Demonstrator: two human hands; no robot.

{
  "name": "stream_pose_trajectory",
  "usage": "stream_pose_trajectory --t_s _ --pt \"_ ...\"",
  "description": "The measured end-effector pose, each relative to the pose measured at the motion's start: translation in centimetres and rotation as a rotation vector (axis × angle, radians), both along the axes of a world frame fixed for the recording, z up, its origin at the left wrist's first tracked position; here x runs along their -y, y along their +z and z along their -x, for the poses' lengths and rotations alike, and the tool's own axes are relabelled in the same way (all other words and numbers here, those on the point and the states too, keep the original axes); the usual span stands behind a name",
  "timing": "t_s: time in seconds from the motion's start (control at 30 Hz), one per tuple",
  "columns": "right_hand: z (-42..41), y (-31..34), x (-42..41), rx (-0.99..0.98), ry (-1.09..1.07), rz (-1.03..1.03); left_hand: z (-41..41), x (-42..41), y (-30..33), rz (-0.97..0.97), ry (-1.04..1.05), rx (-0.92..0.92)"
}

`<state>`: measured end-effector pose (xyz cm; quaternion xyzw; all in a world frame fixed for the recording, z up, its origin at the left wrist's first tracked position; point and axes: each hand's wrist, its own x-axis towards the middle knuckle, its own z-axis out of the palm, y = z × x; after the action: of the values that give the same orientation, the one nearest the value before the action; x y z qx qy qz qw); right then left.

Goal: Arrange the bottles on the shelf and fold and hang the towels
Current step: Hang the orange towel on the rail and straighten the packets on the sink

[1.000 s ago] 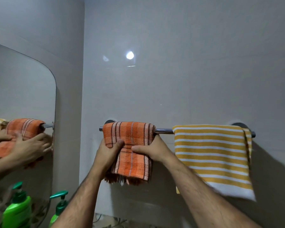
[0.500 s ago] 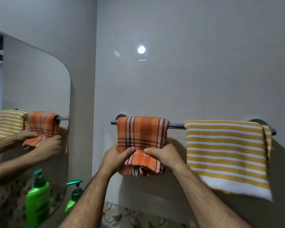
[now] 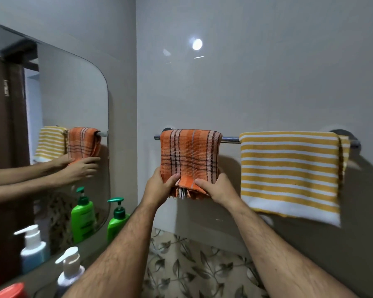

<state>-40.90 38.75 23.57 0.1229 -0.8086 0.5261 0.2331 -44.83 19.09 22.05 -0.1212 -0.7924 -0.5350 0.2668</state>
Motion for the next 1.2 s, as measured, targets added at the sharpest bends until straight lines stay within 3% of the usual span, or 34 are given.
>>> stream_pose_trajectory --t_s 0.17,0.37,0.6,0.83,1.2 --pt "-0.6 -2.1 -0.2 0.026 0.043 0.042 -2.2 -0.5 -1.2 -0.007 0.115 0.027" --pt "-2.1 -5.3 -0.7 0.211 0.039 0.036 -5.8 -2.5 -4.1 0.034 0.241 0.007" --pt "-3.7 -12.4 -1.4 0.257 0.196 -0.206 -12.1 -2.9 -12.2 0.330 0.361 0.087" --pt "-5.6 -19.6 0.9 0.142 0.377 -0.511 -19.8 -0.5 -20.4 0.641 0.491 0.336" --pt "-11.6 -28.3 10.7 0.102 0.627 -0.817 -32.0 6.9 -28.9 0.757 0.652 0.620"
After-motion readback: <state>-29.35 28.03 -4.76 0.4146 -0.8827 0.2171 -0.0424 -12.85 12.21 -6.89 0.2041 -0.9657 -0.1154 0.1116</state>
